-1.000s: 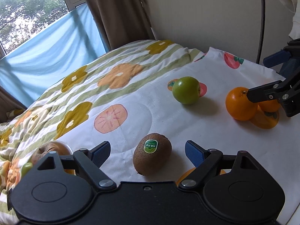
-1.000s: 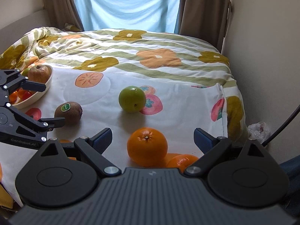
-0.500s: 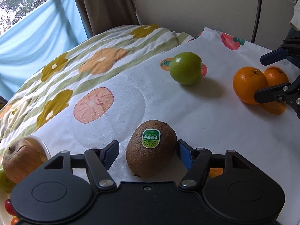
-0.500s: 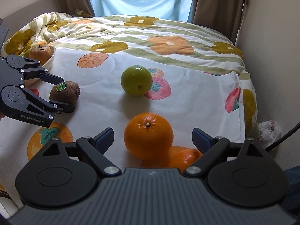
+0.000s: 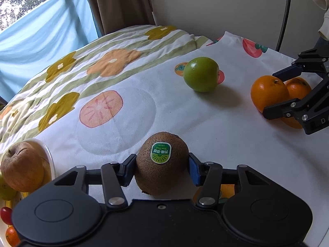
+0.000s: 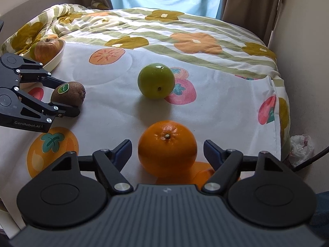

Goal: Organize fruits
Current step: 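Grasp the brown kiwi with the left tool while the right tool grasps a large orange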

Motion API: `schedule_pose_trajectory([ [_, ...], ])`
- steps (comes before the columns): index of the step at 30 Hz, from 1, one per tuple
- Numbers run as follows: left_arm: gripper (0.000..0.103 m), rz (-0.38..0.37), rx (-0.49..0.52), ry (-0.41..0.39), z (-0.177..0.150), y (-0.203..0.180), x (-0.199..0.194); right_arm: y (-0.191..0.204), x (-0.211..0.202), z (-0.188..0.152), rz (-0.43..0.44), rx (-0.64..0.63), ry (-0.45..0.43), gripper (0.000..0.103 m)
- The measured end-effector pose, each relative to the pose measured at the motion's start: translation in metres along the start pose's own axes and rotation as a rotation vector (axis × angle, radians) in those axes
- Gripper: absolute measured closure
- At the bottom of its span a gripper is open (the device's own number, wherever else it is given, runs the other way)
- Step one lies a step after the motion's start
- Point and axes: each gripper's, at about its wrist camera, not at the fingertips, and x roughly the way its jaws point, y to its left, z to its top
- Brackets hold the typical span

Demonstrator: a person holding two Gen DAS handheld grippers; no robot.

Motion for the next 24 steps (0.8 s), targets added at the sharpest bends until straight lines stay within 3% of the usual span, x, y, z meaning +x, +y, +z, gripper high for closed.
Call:
schedule_pose_trajectory([
  [9, 0.047, 0.024, -0.043, 0.001, -0.008, -0.003, -0.008, 0.000, 0.008, -0.001, 0.000, -0.007, 0.015, 0.025],
  [24, 0.048, 0.068, -0.199, -0.090, -0.008, 0.008, -0.061, 0.026, -0.020, 0.023, 0.061, 0.008, -0.047, 0.026],
])
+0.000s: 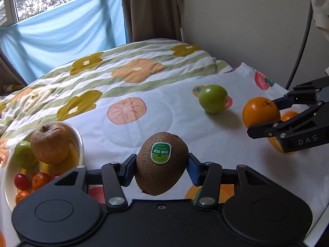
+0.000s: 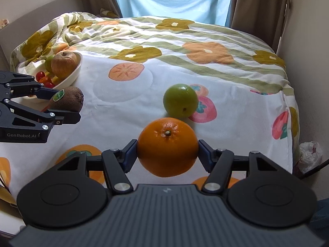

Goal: Organize fruits
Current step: 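Grasp the brown kiwi with the left tool while the right tool grasps a large orange, then carry the kiwi and orange into the bowl and open both tools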

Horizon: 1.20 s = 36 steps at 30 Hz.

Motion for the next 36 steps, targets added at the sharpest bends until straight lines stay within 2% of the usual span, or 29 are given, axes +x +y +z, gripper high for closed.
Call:
schedule_pose_trajectory([
  [10, 0.048, 0.075, -0.099, -0.076, 0.009, 0.013, -0.062, 0.046, -0.029, 0.032, 0.055, -0.046, -0.054, 0.026],
  [18, 0.048, 0.132, -0.142, -0.090, 0.004, 0.042, -0.095, 0.092, -0.042, 0.059, 0.099, -0.085, -0.094, 0.026],
  [28, 0.048, 0.205, -0.159, -0.072, -0.013, 0.105, -0.110, 0.153, -0.034, 0.086, 0.144, -0.101, -0.103, 0.026],
  [36, 0.048, 0.226, -0.152, -0.041, -0.018, 0.157, -0.095, 0.194, -0.010, 0.106, 0.149, -0.082, -0.091, 0.026],
])
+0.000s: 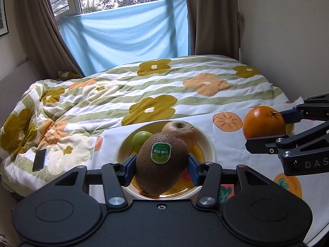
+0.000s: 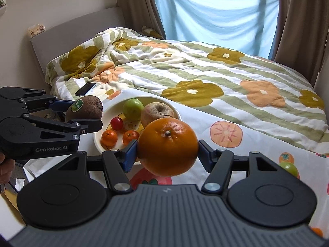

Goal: Organize fruits
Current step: 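Carry the kiwi and orange into the bowl and open both tools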

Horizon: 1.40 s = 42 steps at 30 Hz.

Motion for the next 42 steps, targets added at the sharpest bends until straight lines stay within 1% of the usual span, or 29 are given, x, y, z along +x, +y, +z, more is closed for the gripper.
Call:
schedule_pose_trajectory([
  [5, 0.048, -0.018, 0.021, 0.025, 0.002, 0.023, 0.026, 0.016, 0.023, 0.009, -0.007, 0.016, 0.018, 0.026],
  [12, 0.048, -0.056, 0.074, 0.058, 0.002, 0.042, 0.067, 0.026, 0.057, 0.018, -0.040, 0.049, 0.051, 0.026],
  [20, 0.048, -0.098, 0.182, 0.096, -0.004, 0.045, 0.098, 0.028, 0.079, 0.019, -0.076, 0.075, 0.083, 0.026],
  [23, 0.048, -0.120, 0.214, 0.109, -0.006, 0.042, 0.103, 0.026, 0.082, 0.018, -0.089, 0.086, 0.092, 0.026],
  [26, 0.047, -0.122, 0.250, 0.108, -0.008, 0.037, 0.106, 0.025, 0.085, 0.018, -0.097, 0.092, 0.098, 0.026],
  [29, 0.044, -0.123, 0.262, 0.099, -0.008, 0.035, 0.106, 0.024, 0.085, 0.019, -0.103, 0.090, 0.100, 0.026],
  [30, 0.041, -0.124, 0.264, 0.089, -0.008, 0.035, 0.104, 0.024, 0.085, 0.019, -0.103, 0.090, 0.100, 0.026],
  [31, 0.038, -0.124, 0.266, 0.078, -0.008, 0.036, 0.102, 0.024, 0.085, 0.019, -0.103, 0.090, 0.101, 0.026],
  [32, 0.029, -0.122, 0.267, 0.066, -0.008, 0.036, 0.099, 0.024, 0.085, 0.019, -0.102, 0.091, 0.101, 0.026],
  [33, 0.024, -0.120, 0.269, 0.059, -0.009, 0.037, 0.095, 0.024, 0.085, 0.019, -0.100, 0.090, 0.101, 0.026],
  [36, 0.022, -0.132, 0.270, 0.052, -0.016, 0.040, 0.083, 0.025, 0.085, 0.019, -0.093, 0.081, 0.103, 0.026],
  [39, 0.018, -0.134, 0.260, 0.053, -0.024, 0.042, 0.071, 0.027, 0.087, 0.017, -0.079, 0.071, 0.107, 0.026],
  [42, 0.016, -0.139, 0.243, 0.058, -0.031, 0.044, 0.061, 0.034, 0.089, 0.017, -0.061, 0.057, 0.114, 0.026],
])
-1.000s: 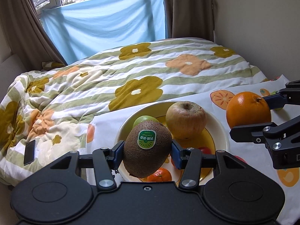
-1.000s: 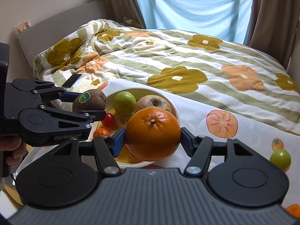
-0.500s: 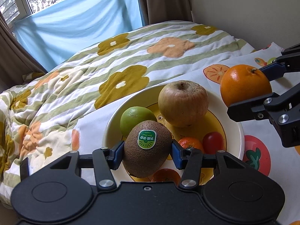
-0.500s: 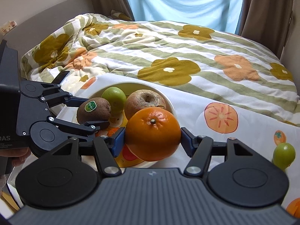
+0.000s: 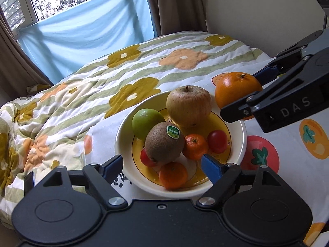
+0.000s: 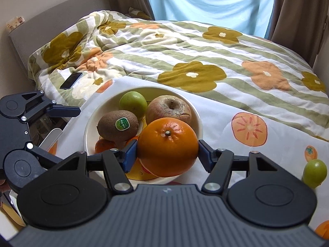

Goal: Organize fruits
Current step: 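Carry the kiwi and orange into the bowl and open both tools, then lift both open tools from the bowl toward the last fruit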

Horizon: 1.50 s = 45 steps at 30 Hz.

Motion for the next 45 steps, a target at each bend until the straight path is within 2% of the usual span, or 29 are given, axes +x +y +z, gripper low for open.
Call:
schedule_pose_trajectory([
  [10, 0.015, 0.004, -0.042, 0.024, -0.023, -0.005, -0.010, 0.029, 0.015, -0.005, 0.074, -0.043, 0.026, 0.026],
  [20, 0.015, 0.010, -0.056, 0.034, -0.033, -0.004, -0.013, 0.046, 0.030, -0.014, 0.102, -0.077, 0.041, 0.025],
  [22, 0.015, 0.010, -0.055, 0.032, -0.033, -0.005, -0.013, 0.046, 0.026, -0.014, 0.107, -0.082, 0.013, 0.021],
  [24, 0.015, 0.009, -0.055, 0.029, -0.032, -0.006, -0.012, 0.048, 0.023, -0.012, 0.077, -0.101, -0.010, 0.002],
  [25, 0.015, 0.008, -0.055, 0.028, -0.031, -0.006, -0.012, 0.048, 0.022, -0.012, 0.066, -0.107, -0.017, 0.001],
  [35, 0.015, 0.015, -0.059, 0.015, -0.026, -0.012, -0.017, 0.037, 0.008, -0.014, 0.072, -0.070, -0.017, 0.001],
  [45, 0.015, 0.054, -0.096, -0.012, -0.016, -0.026, -0.044, 0.021, -0.034, -0.016, 0.052, -0.058, -0.066, 0.001],
])
